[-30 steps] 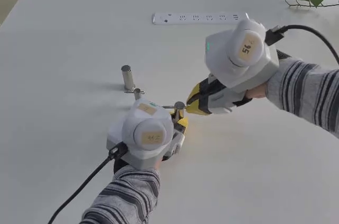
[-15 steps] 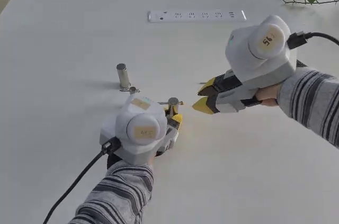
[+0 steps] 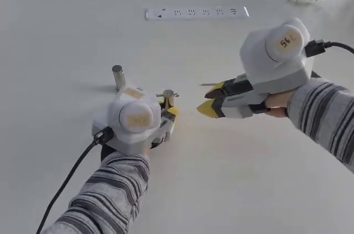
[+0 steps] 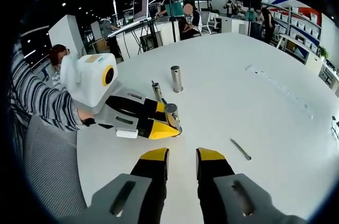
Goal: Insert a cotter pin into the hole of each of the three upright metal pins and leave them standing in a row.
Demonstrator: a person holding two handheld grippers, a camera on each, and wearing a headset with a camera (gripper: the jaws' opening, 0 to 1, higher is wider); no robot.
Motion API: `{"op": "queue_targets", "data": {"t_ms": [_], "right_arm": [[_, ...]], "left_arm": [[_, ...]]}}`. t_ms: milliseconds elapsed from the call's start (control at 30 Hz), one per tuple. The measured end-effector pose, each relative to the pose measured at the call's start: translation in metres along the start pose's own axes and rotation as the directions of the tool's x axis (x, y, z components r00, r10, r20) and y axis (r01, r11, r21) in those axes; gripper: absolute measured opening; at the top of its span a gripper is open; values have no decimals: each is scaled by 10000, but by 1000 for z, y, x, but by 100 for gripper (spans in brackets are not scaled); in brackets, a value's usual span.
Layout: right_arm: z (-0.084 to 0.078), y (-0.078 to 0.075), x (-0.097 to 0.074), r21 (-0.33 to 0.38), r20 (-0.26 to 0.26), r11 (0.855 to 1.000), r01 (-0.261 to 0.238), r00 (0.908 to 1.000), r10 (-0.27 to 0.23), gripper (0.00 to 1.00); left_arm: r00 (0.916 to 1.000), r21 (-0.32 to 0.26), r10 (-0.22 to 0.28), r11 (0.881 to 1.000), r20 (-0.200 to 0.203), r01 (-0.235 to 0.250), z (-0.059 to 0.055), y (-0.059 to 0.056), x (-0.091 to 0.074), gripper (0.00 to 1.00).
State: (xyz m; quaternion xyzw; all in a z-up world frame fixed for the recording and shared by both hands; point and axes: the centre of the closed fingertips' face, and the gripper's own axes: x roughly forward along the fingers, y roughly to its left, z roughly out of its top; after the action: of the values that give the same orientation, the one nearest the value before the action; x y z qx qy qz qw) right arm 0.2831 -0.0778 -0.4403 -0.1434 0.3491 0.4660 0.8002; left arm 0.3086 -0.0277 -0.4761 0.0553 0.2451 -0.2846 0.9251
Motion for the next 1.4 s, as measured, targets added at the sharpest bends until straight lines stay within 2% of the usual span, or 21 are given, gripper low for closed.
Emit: {"op": "queue_targets", "data": {"t_ms": [433, 700, 1000, 1100, 1200, 1400], "right_arm": [[-1, -9, -3, 376, 168, 9989, 276, 9995, -282, 19], [-2, -7, -2, 577, 200, 9980, 252, 9995, -263, 21], [2, -6, -3, 788, 462, 9965, 269, 9985, -307, 22], [8, -5, -4, 830, 640, 9962, 259, 9975, -312, 23], [20, -2, -5, 863, 940, 9962, 91, 9954, -172, 22], [45, 4, -1, 622, 1397, 9980, -142, 9902, 54, 22]], "left_arm": [[10000, -18, 83, 10000, 44, -83, 6, 0, 9, 9], [9997, -218, 243, 9995, 34, -243, 5, -1, 9, 10], [9998, -477, 57, 9988, -213, -68, -1, -2, 9, 15], [9993, -428, 91, 9990, -370, -107, -4, -3, 6, 17], [9993, -396, 90, 9992, -360, -104, -4, -6, -2, 20], [9979, -124, -285, 9995, -589, 278, -10, -16, -16, 22]]}}
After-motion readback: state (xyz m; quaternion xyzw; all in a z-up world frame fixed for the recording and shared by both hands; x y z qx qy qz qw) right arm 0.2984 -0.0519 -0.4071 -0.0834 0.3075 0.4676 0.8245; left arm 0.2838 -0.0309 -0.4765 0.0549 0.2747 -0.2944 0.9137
